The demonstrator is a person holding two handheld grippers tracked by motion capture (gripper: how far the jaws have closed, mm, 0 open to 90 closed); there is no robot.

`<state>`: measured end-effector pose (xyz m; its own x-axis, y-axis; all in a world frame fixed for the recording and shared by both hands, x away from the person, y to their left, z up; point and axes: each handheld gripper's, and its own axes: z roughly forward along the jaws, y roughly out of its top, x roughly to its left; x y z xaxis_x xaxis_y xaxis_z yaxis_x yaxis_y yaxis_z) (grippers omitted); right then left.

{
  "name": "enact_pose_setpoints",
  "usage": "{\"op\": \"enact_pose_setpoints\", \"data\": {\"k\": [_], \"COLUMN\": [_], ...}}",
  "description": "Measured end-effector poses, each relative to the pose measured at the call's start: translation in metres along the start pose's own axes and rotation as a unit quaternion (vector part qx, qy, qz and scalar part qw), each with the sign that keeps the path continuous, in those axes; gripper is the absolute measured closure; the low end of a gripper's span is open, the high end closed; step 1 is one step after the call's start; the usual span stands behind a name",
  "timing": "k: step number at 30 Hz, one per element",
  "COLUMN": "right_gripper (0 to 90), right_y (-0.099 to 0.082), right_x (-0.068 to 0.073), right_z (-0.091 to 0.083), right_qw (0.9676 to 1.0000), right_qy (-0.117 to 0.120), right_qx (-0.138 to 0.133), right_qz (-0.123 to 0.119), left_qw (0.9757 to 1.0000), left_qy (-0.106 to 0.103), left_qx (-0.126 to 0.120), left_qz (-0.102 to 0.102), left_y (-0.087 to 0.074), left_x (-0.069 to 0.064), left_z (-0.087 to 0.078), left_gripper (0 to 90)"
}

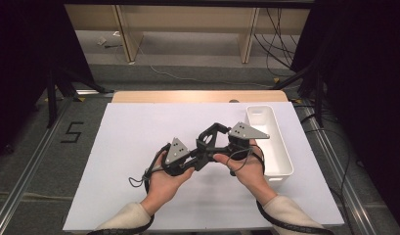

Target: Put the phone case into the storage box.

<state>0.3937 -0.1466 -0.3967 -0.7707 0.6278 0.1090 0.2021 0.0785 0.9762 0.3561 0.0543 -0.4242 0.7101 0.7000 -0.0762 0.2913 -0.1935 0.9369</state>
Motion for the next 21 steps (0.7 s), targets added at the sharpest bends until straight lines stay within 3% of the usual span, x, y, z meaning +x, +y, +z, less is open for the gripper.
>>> {"op": "enact_pose_setpoints", "data": {"k": [15,19,21], "right_gripper": [14.8,15.0,15.0], "right_y": [0.0025,0.0039,0.0049], "right_x": [0.0001,0.0004,0.0003], "right_z": [-0.0011,-0.0021,-0.0026], "right_qw": [1.0,1.0,0.9999], "right_qy": [-0.003,-0.006,-0.009], "right_qx": [-0.001,-0.002,-0.003], "right_qz": [-0.004,0.0,-0.002], "left_qw": [1.0,1.0,1.0], "left_qy": [-0.001,-0.001,-0.006], "left_qx": [-0.007,-0.006,-0.007], "left_qz": [0.004,0.004,0.002], "left_y": [0.001,0.0024,0.0033], "left_x": [0.0,0.0,-0.001], "left_z": [-0.0002,-0.0008,-0.0001], "left_gripper": [78.0,71.0,62.9]}}
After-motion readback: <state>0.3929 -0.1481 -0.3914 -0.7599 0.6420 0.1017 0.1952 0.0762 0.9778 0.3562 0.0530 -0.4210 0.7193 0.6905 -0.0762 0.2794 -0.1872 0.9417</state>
